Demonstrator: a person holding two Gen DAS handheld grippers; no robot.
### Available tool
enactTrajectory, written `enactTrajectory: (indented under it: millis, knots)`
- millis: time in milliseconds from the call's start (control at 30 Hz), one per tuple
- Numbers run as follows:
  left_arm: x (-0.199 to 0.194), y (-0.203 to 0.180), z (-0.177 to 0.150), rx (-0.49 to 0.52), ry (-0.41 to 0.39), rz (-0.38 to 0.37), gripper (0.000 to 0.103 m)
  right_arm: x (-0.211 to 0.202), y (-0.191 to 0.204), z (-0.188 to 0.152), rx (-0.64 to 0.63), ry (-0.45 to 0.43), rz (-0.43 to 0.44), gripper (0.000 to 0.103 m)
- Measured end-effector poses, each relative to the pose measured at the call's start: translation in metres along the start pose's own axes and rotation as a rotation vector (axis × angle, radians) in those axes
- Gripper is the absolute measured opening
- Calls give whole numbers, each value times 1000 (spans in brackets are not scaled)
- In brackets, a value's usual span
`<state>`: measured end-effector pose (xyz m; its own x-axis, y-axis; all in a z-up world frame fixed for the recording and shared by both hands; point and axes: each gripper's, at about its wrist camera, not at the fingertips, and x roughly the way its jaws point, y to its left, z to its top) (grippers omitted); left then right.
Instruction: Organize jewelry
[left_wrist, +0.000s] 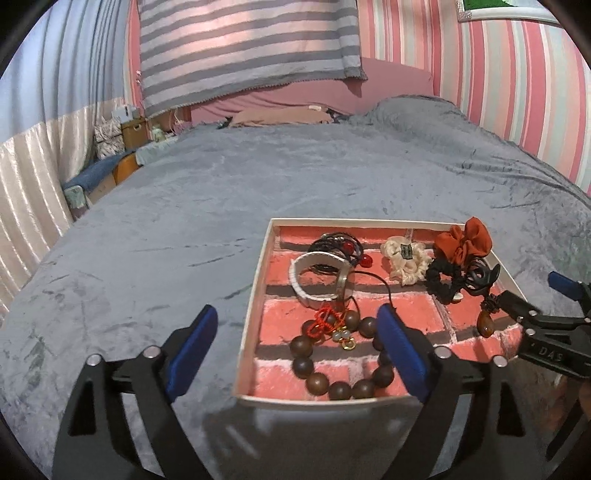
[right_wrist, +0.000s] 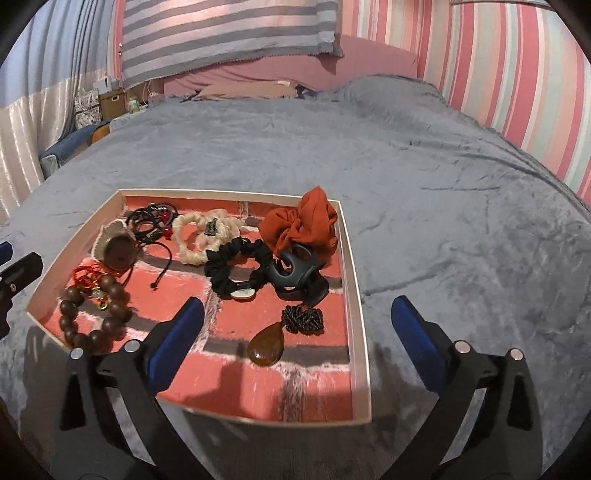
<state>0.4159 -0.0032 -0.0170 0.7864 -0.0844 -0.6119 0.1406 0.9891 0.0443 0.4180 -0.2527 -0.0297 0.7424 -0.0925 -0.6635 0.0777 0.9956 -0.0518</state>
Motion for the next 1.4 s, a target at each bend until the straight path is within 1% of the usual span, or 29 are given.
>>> enactTrajectory:
  millis: [100, 267, 400, 533, 767, 867, 1000, 1167, 1300, 1400]
  knots:
    - [-16, 6, -8, -17, -32, 17, 92, -11, -1, -6, -3, -15, 0, 99]
    - [-35, 17, -19, -67, -33, -1, 93, -30, 2, -17, -3, -48, 17, 99]
    - [-52, 20, -29, -68, -38, 21, 93, -54, 5, -30, -12, -88, 35, 99]
    - [-70, 22, -42, -86, -49, 21, 93, -81, 6, -41, 5, -128, 43, 99]
    - [-115, 11, -70, -59, -108, 37, 94, -124, 3, -65, 18, -168, 59, 99]
    - [-133, 4, -81, -46, -134, 44, 98, -139, 2, -77, 31, -172, 59, 99]
    - [-157, -6, -94, -38, -169, 47, 98, -159, -5, -92, 63, -195, 65, 99]
    - [-176, -9, -109, -49, -209, 53, 99, -180, -11, -109, 75, -246, 56, 99]
    - [-186, -11, -118, -58, -218, 37, 99, -190, -14, -123, 72, -264, 45, 99]
    - [-193, -11, -123, -60, -239, 49, 99, -197, -18, -133, 84, -275, 43, 99]
